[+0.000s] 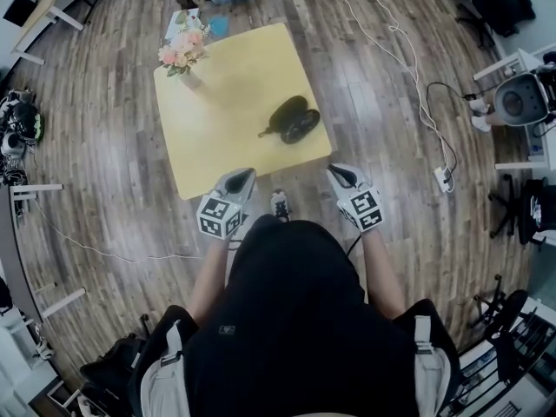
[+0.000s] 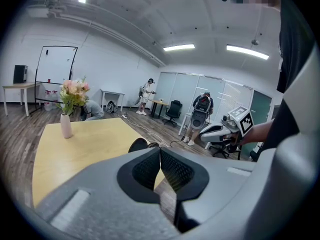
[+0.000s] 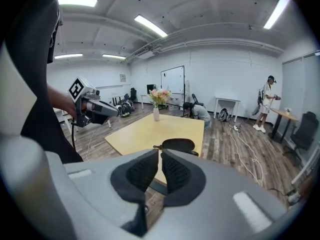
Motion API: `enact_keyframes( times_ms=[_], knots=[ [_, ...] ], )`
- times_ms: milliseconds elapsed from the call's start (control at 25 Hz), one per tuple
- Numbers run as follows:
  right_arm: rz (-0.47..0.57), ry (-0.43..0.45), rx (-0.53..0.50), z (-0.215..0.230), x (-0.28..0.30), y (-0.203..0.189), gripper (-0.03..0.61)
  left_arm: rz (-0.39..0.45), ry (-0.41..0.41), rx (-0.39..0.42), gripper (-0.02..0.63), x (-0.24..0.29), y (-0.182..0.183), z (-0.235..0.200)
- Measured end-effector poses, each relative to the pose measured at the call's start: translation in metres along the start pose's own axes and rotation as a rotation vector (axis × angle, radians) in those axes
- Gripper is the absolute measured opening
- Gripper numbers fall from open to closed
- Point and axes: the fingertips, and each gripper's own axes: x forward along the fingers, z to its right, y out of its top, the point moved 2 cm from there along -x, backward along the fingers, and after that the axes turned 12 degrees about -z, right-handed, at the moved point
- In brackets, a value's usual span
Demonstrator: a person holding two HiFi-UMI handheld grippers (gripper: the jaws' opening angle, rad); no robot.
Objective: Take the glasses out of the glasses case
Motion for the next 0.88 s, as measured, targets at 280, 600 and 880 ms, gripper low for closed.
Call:
enact_keyframes(
  times_ms=[280, 600, 880],
  knots=[
    [-0.004, -0.037, 0.012, 0.013, 0.015, 0.014, 0.025, 0.004, -0.03, 0.028, 0.012, 0.013, 0.019, -0.022],
    [-0.016, -0.053, 0.001, 0.013, 0.03, 0.022, 0.025, 0.002, -0.043, 0.026, 0.012, 0.021, 0.018, -0.044],
    [-0.047, -0.051, -0.003, 0.014, 0.037, 0.023, 0.025, 0.001, -0.053, 0.007, 0.012, 0.027, 0.016, -0.053]
  ],
)
